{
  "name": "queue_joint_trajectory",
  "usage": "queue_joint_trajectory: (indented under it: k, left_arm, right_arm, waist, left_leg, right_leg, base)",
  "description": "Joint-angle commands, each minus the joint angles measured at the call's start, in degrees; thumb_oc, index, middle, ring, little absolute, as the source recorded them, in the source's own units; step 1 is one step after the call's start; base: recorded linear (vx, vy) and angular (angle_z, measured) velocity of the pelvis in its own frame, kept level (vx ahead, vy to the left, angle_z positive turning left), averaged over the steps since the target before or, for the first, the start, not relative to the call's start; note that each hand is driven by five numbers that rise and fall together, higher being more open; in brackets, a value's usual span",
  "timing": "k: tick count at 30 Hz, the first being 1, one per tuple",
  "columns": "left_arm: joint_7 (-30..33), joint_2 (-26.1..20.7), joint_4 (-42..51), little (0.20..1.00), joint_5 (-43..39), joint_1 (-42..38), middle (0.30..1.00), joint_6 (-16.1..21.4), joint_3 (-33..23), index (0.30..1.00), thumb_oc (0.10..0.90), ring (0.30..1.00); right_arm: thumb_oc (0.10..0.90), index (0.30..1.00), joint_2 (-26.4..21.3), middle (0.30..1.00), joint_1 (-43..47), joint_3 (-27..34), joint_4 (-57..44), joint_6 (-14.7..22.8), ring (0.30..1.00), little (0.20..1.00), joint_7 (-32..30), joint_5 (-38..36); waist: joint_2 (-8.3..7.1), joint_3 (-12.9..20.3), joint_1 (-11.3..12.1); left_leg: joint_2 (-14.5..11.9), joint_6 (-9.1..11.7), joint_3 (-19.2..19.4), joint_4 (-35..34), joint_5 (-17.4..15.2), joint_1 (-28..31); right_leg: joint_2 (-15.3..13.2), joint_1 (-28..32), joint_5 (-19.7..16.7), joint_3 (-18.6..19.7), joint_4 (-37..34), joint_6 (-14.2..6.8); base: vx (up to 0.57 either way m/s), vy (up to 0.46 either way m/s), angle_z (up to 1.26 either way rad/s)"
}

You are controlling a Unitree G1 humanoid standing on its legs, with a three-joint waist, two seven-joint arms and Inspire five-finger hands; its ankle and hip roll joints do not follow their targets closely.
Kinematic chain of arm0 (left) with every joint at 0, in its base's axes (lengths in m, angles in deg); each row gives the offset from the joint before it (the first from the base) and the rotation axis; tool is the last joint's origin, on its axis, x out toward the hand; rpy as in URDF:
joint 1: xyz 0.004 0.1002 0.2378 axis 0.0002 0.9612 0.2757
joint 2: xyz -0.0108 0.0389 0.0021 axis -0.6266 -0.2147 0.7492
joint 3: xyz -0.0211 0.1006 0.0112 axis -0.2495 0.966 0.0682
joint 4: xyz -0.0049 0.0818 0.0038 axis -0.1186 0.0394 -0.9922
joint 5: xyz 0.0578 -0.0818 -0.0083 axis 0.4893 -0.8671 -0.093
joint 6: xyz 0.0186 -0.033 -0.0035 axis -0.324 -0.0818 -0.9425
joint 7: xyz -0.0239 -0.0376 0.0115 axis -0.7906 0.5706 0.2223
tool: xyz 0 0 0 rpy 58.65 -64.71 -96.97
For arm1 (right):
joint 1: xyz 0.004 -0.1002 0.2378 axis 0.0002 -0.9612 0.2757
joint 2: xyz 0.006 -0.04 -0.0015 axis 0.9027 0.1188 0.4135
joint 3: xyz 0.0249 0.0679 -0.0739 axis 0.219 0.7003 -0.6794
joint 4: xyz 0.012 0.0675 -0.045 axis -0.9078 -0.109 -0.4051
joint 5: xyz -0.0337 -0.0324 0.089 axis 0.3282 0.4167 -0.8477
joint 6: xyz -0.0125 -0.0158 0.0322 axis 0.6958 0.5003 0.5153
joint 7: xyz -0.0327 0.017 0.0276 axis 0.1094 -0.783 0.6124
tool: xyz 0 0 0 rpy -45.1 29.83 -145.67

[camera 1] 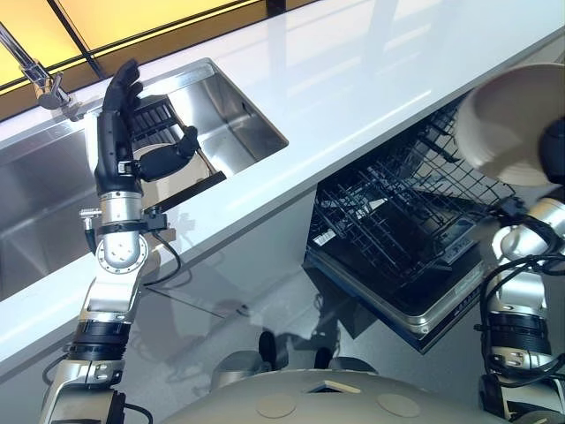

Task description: Pick up plates and place into dishwasher.

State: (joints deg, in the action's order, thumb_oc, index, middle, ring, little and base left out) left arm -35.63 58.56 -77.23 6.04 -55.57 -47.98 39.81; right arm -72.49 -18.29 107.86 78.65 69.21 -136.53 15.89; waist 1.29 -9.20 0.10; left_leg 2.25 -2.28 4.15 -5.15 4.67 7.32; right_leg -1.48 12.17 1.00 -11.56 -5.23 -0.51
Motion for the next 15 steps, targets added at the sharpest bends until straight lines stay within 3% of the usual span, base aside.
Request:
queue_joint_trajectory:
  k: [1,2,9,15]
  left_arm:
    - [-1.37,-5.96,-0.22,0.9,-3.74,-3.09,0.9,4.44,-3.25,0.9,0.8,0.9]
    - [-1.46,-6.02,-0.31,0.9,-3.89,-3.07,0.9,4.42,-3.31,0.9,0.8,0.9]
    - [-3.03,-8.76,0.62,0.9,-3.96,-3.11,0.9,2.53,-5.14,0.9,0.8,0.9]
    - [-3.36,-10.67,0.31,0.9,-5.57,-4.59,0.9,3.22,-5.21,0.9,0.8,0.9]
  right_arm:
    - [0.1,0.3,-8.99,0.3,5.46,2.71,5.33,-0.9,0.3,0.2,-1.51,3.73]
    - [0.1,0.3,-9.3,0.3,5.48,2.8,5.99,-1.75,0.3,0.2,-1.23,3.97]
    - [0.1,0.3,-16.78,0.3,5.88,-1.11,14.81,-20.67,0.3,0.2,8.89,14.27]
    - [0.1,0.3,-23.75,0.3,10.68,-5.68,20.78,-28.07,0.3,0.2,13.98,21.58]
  waist:
    - [-0.2,4.84,1.82]
    - [-0.19,4.81,1.87]
    - [-0.25,3.24,3.24]
    - [-0.57,1.04,4.66]
  left_leg:
    - [0.25,1.38,-0.07,0.38,-8.34,3.42]
    - [0.25,1.4,-0.12,0.41,-8.33,3.43]
    - [-0.3,1.85,-1.85,2.64,-8.15,2.29]
    - [-0.48,2.92,-3.95,4.96,-7.94,0.17]
  right_leg:
    - [1.79,-2.44,5.57,-0.06,5.62,-2.21]
    - [1.76,-2.46,5.64,-0.14,5.74,-2.22]
    - [1.24,-3.98,8.01,-2.03,11.0,-1.32]
    - [0.73,-5.47,9.14,-3.65,13.98,-0.61]
  base:
    - [0.1,-0.077,0.02]
    - [0.11,-0.088,0.04]
    - [0.1,-0.089,0.05]
    - [0.06,-0.07,0.2]
